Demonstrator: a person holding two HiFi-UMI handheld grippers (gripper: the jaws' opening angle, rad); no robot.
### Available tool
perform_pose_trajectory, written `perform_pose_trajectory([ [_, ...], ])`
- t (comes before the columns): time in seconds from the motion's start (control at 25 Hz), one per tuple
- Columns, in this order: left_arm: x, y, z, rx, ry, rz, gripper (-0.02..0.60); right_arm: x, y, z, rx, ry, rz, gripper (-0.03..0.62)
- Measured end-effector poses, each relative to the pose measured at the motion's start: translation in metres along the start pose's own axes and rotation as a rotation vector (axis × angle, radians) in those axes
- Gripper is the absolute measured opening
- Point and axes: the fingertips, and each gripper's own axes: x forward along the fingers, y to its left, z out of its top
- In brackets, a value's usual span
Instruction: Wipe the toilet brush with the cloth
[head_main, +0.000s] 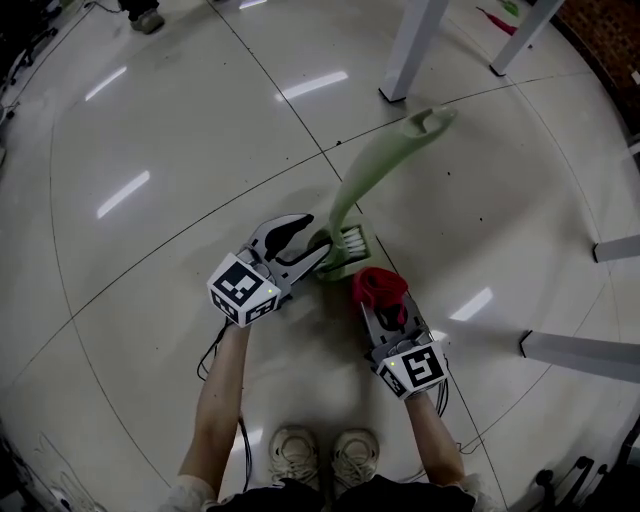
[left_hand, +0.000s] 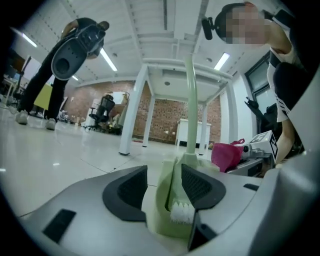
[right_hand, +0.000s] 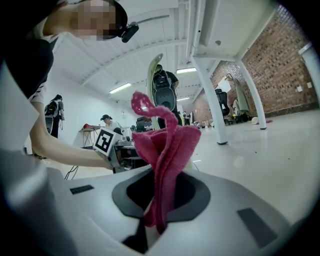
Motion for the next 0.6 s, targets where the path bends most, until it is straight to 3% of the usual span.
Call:
perform_pose_trajectory([
  [0.12, 0.013, 0.006, -0.002, 0.013, 0.014, -0.043, 0.203, 0.002, -0.002, 0.0, 0.008, -0.001, 0.008, 0.031],
  [0.28, 0.019, -0.002, -0.004, -0.001, 0.018, -0.139, 0.103, 0.004, -0.005, -0.001, 0.016, -0.003, 0.012, 0.031],
  [0.6, 0.016, 0.001, -0.005, -0.003, 0.032, -0.114, 0.087, 0.009, -0.017, 0.0, 0.011, 0.001, -0.023, 0.031],
])
